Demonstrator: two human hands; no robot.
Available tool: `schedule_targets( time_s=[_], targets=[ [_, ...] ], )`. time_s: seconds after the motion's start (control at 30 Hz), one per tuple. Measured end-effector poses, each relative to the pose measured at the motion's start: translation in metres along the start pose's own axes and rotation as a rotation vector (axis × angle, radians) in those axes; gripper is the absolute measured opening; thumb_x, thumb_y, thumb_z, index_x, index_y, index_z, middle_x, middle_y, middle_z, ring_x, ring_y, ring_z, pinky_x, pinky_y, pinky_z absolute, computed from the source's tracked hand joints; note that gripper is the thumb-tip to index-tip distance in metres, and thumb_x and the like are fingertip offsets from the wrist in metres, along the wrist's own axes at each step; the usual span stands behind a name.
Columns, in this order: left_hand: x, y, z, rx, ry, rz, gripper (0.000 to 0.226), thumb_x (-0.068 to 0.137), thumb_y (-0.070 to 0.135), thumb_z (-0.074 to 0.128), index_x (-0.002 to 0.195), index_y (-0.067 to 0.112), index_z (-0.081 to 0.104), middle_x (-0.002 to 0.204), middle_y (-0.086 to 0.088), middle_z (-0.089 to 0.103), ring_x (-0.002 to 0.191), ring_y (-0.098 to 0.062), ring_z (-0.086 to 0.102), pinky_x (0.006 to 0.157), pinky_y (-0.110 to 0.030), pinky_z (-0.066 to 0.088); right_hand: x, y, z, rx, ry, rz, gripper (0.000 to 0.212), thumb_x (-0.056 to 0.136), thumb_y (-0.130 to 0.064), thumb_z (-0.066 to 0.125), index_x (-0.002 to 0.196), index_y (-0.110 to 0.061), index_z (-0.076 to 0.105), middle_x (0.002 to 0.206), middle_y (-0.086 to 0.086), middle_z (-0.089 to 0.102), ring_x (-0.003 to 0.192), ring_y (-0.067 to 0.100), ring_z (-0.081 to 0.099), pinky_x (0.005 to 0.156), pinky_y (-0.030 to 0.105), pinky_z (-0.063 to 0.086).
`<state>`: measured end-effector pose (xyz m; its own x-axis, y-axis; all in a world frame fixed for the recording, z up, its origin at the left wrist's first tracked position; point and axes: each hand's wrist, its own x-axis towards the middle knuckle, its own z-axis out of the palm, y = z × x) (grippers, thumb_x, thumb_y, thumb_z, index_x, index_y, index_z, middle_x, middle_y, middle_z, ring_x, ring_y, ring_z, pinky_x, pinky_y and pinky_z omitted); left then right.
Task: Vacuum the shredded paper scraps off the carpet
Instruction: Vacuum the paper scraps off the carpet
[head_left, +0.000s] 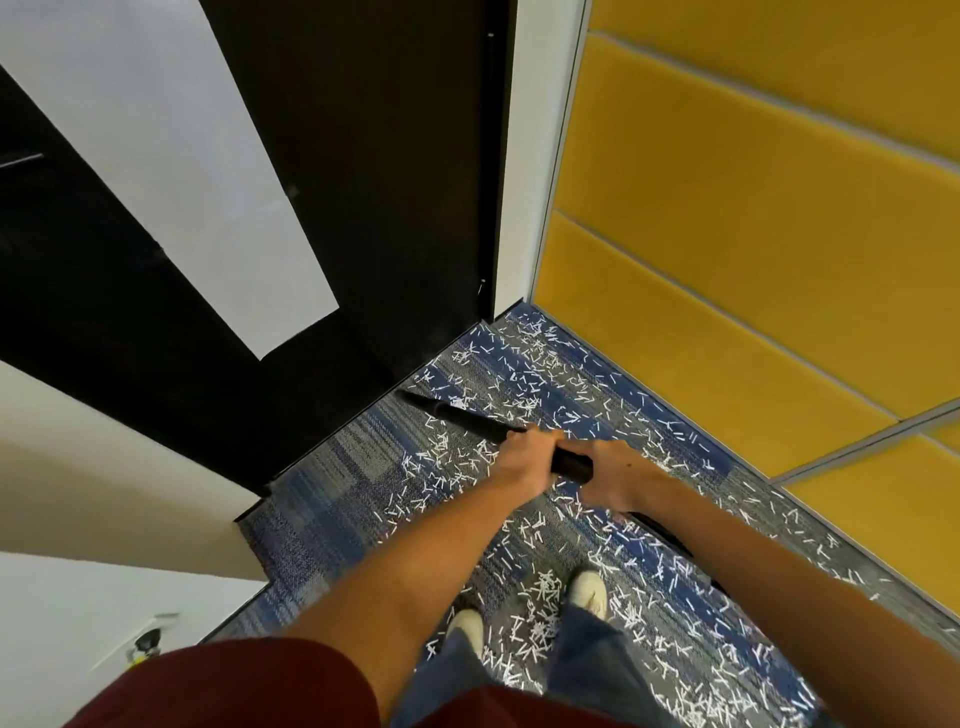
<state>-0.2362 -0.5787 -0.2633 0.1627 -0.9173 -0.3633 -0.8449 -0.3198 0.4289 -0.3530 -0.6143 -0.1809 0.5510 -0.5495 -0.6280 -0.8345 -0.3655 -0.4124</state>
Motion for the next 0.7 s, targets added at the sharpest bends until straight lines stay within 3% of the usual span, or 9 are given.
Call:
schedule_targets(
  time_s=[0.27,0.43,0.6,0.7],
  targets=[
    [0.047,0.051,0.005,0.043,0.014,-0.078,0.028,0.087,0.009,0.061,0.113,0.018,0.055,0.107,-0.010,0.057,0.101,-0.032,0.058,0.081,-0.038,0.055,0.021,0.054,-0.044,-0.086,-0.034,-0.056,0.060,0.086,0.002,0.050,0.137,-0.028,0.042,0.078,0.000,0.055,0.051,0.013,0.058,0.049,0.020,0.048],
    [0.068,0.072,0.014,0.049,0.008,-0.110,0.030,0.089,0.008,0.057,0.116,0.017,0.052,0.115,-0.011,0.053,0.105,-0.033,0.056,0.084,-0.040,0.054,0.032,0.083,-0.054,-0.108,-0.020,-0.080,0.064,0.084,-0.002,0.053,0.139,-0.031,0.040,0.084,0.000,0.056,0.069,0.018,0.061,0.065,0.029,0.054],
    [0.081,0.088,0.022,0.036,0.000,-0.142,0.028,0.088,0.009,0.058,0.114,0.016,0.051,0.115,-0.010,0.052,0.106,-0.034,0.056,0.084,-0.042,0.054,0.038,0.105,-0.062,-0.103,-0.040,-0.103,0.067,0.085,-0.003,0.054,0.143,-0.030,0.036,0.086,0.000,0.055,0.067,0.017,0.058,0.055,0.022,0.045],
    [0.086,0.094,0.026,0.051,-0.013,-0.142,0.033,0.088,0.009,0.058,0.119,0.016,0.048,0.121,-0.012,0.049,0.110,-0.035,0.053,0.086,-0.042,0.053,0.038,0.115,-0.062,-0.110,-0.034,-0.086,0.071,0.085,-0.004,0.056,0.146,-0.032,0.032,0.089,0.001,0.057,0.069,0.018,0.060,0.059,0.027,0.052]
  ],
)
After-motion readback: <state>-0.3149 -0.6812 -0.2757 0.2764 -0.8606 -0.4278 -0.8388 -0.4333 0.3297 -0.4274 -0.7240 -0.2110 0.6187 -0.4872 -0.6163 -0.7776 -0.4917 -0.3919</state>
